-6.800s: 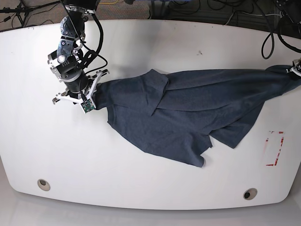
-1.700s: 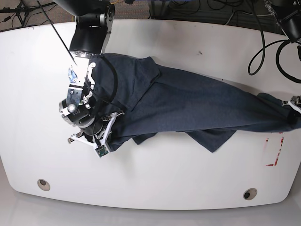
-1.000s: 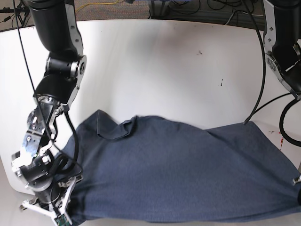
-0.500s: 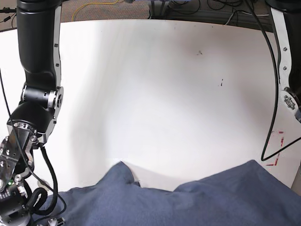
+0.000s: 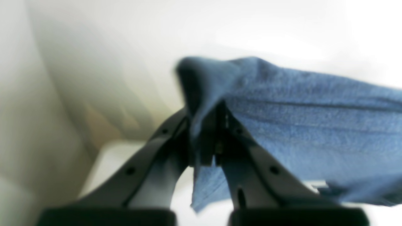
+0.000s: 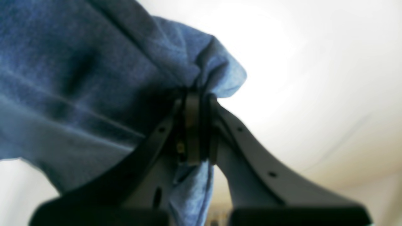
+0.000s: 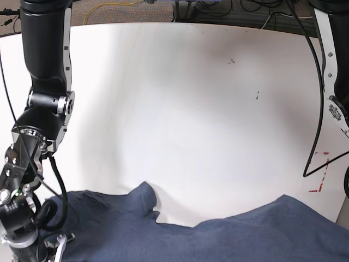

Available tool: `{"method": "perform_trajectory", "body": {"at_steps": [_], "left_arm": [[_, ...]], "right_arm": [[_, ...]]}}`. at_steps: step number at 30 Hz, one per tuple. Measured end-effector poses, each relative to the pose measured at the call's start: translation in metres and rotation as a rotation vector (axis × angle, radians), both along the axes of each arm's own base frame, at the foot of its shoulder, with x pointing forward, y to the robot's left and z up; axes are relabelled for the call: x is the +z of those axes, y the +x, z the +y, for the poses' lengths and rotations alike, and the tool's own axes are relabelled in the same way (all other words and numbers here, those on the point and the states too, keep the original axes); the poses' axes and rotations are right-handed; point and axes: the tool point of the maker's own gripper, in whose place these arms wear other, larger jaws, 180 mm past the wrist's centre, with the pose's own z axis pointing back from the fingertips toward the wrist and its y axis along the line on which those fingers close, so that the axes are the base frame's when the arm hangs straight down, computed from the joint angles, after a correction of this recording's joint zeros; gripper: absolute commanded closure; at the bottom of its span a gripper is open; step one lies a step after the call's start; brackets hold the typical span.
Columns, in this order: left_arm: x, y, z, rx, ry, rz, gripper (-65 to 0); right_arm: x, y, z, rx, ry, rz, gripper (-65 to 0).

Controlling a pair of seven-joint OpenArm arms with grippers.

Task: Fold the T-shirt properly
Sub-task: 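Lift the shirt with both grippers and lay it flat on the table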

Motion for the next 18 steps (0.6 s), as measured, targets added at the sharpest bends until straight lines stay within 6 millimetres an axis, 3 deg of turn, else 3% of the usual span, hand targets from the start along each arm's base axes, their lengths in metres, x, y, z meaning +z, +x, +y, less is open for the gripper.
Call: {"method": "perform_trajectory", "body": {"at_steps": [5, 6, 8, 14, 18], "left_arm": [[-0.063, -0.004, 0.001, -0.012, -0.041, 0.119, 0.0], [-0.067, -0.007, 0.0, -0.015, -0.034, 0.128, 0.0], [-0.089, -0.016, -0.002, -0.012, -0.016, 0.162, 0.0], [-0.127, -0.042, -0.008, -0.023, 0.009, 0.196, 0.0], [-0.177, -0.067, -0.006, -0.02, -0.015, 0.293, 0.0]], "right_arm": [[-0.051, -0.015, -0.002, 0.0, 0.03, 0.066, 0.0], [-0.058, -0.016, -0.001, 0.0, 0.032, 0.08, 0.0], [-0.085, -0.028, -0.006, -0.012, 0.039, 0.122, 0.0], [-0.151, -0.052, -0.012, -0.049, 0.08, 0.25, 0.0], [-0.198, -0.073, -0.011, -0.066, 0.155, 0.338, 0.0]]}}
